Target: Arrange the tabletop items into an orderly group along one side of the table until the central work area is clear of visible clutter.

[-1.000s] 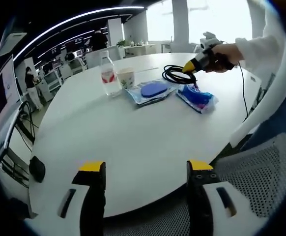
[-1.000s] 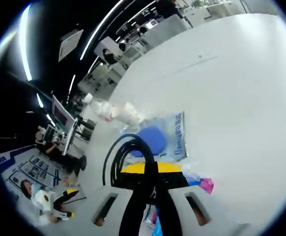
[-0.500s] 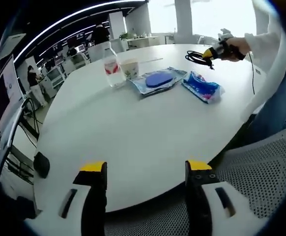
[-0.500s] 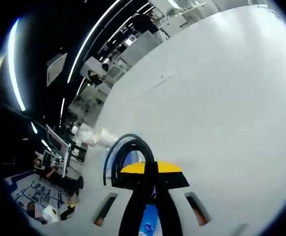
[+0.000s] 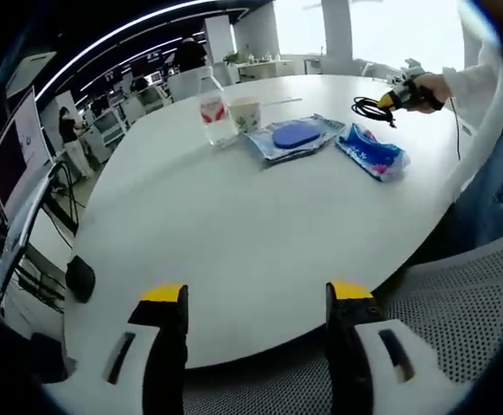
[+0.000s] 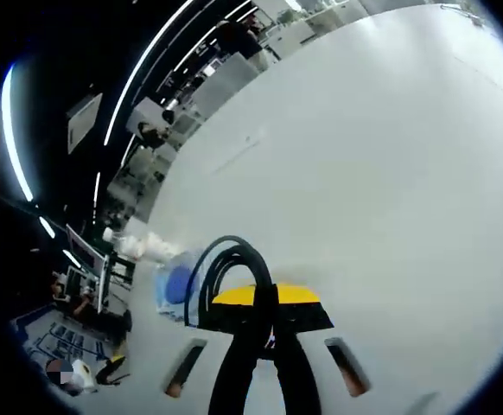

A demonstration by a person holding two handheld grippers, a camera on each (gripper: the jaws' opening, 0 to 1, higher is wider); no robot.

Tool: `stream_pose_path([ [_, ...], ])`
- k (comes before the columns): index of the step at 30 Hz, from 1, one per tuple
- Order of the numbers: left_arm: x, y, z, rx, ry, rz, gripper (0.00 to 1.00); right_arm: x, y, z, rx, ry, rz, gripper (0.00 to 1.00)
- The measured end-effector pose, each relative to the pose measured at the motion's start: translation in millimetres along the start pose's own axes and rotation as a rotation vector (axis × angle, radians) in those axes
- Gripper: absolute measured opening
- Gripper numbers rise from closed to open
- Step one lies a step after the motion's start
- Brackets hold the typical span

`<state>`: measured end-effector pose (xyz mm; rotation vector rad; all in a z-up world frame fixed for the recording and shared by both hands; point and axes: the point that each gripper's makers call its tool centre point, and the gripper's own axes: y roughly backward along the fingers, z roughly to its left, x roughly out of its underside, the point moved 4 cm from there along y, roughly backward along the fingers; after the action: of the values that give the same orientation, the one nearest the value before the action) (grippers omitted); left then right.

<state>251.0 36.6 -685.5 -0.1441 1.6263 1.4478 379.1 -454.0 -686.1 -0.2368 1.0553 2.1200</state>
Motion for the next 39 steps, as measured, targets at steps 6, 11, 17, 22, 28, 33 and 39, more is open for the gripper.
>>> stream_pose_path([
  [6, 1.2, 0.5, 3.0, -0.016, 0.016, 0.012, 0.65, 6.5, -15.5, -7.1, 0.021, 0.011, 0.040, 0.02],
  [11, 2.6, 0.3, 4.4, -0.016, 0.021, 0.018, 0.65, 7.4, -17.6, -13.2, 0.044, 0.005, 0.051, 0.02],
  [17, 2.3, -0.5, 2.4, -0.004, 0.018, 0.022, 0.64, 8.5, -21.8, -18.3, 0.067, 0.003, 0.057, 0.02],
  [22, -0.1, -0.3, -0.7, 0.007, 0.004, 0.011, 0.64, 10.4, -23.9, -16.4, 0.100, 0.032, 0.040, 0.03],
  [28, -2.7, 1.8, 1.5, 0.000, 0.014, -0.008, 0.64, 11.4, -24.0, -19.1, 0.110, 0.032, 0.032, 0.04],
  [33, -3.7, 1.9, -2.9, 0.019, 0.001, -0.011, 0.64, 12.3, -22.8, -18.2, 0.126, 0.102, 0.036, 0.05],
  [39, -4.0, 1.0, -5.0, 0.041, 0.012, -0.019, 0.64, 8.1, -14.9, -10.9, 0.142, 0.263, 0.000, 0.34],
])
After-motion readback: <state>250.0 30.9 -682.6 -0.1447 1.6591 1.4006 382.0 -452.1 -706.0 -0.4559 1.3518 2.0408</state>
